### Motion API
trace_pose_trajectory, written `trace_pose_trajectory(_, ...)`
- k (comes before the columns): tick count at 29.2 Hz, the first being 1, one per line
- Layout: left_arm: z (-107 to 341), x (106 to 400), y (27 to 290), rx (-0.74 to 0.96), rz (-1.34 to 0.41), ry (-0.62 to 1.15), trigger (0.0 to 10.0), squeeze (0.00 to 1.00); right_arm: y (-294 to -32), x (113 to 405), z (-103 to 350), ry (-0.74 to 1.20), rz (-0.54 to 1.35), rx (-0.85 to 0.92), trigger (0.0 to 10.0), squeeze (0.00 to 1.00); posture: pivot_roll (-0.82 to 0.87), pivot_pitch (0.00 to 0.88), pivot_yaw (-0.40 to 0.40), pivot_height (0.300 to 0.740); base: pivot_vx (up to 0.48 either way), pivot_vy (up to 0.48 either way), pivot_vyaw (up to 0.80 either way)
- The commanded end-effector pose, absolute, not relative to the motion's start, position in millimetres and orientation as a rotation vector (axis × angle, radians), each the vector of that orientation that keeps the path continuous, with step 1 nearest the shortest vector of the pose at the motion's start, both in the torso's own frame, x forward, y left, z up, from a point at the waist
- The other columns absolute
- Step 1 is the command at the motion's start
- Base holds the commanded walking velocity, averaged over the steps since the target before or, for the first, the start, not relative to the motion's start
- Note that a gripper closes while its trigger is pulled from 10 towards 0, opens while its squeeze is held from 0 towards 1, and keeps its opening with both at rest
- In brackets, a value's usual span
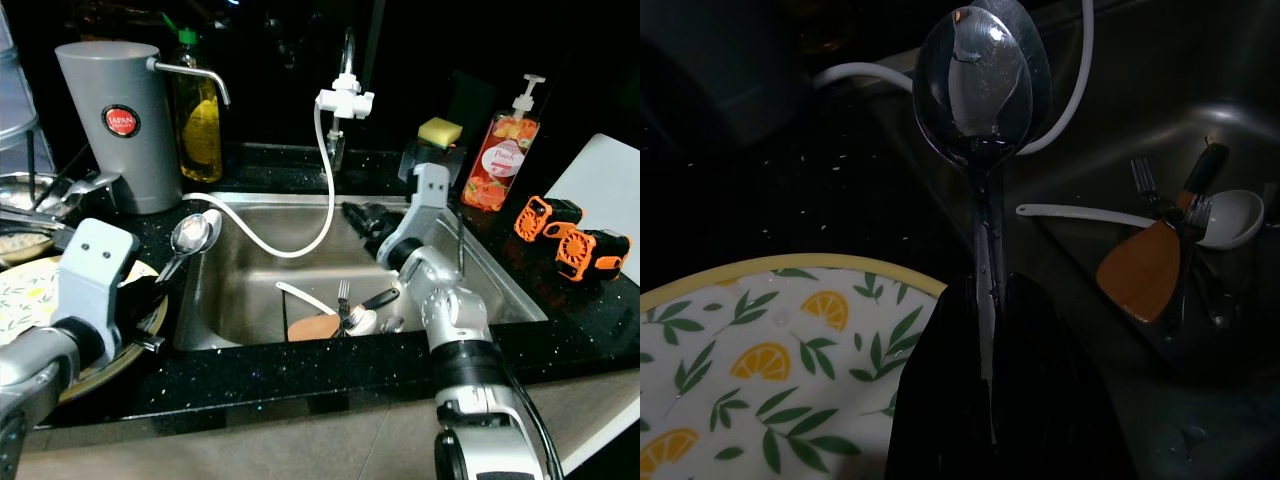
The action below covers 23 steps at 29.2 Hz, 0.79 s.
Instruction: Kitchen organization
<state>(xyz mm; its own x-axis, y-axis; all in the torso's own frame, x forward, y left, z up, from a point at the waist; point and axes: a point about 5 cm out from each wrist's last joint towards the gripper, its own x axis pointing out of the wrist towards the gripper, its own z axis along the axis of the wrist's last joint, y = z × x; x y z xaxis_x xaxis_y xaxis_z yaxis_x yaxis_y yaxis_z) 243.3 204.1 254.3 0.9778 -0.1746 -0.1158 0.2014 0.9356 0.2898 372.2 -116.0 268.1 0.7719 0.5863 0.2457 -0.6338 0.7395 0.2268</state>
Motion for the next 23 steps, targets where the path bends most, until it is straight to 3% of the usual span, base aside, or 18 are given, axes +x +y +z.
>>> trace_pose_trajectory(1, 253, 238, 205, 0.330, -0.211, 0.103, 10.0, 0.00, -115, 367, 268, -0.159, 0.704, 0.292, 10.0, 0.00, 0.21, 0.095, -0.106, 0.740, 0.000, 0.000, 0.00)
trace_pose_trajectory(3, 257, 231, 208, 0.322, -0.210, 0.082, 10.0, 0.00, -113, 362, 266, -0.158, 0.739, 0.274, 10.0, 0.00, 0.21, 0.097, -0.105, 0.740, 0.000, 0.000, 0.00)
trace_pose_trajectory(5, 262, 228, 222, 0.259, -0.039, 0.050, 10.0, 0.00, -114, 359, 264, -0.152, 0.758, 0.267, 10.0, 0.00, 0.22, 0.103, -0.104, 0.740, 0.000, 0.000, 0.00)
trace_pose_trajectory(9, 262, 227, 225, 0.240, 0.000, 0.047, 10.0, 0.00, -115, 357, 264, -0.149, 0.764, 0.265, 10.0, 0.00, 0.22, 0.103, -0.104, 0.740, 0.000, 0.000, 0.00)
trace_pose_trajectory(12, 262, 209, 197, 0.229, -0.022, -0.088, 10.0, 0.00, -116, 361, 262, -0.130, 0.765, 0.264, 10.0, 0.00, 0.24, 0.105, -0.113, 0.740, 0.000, 0.000, 0.00)
trace_pose_trajectory(19, 243, 198, 182, 0.068, -0.017, -0.008, 10.0, 0.00, -110, 365, 259, -0.113, 0.767, 0.275, 10.0, 0.00, 0.27, 0.104, -0.131, 0.740, 0.000, 0.000, 0.00)
trace_pose_trajectory(23, 240, 196, 183, 0.063, -0.012, 0.001, 10.0, 0.00, -110, 365, 258, -0.108, 0.768, 0.272, 10.0, 0.00, 0.28, 0.106, -0.137, 0.740, 0.000, 0.000, 0.00)
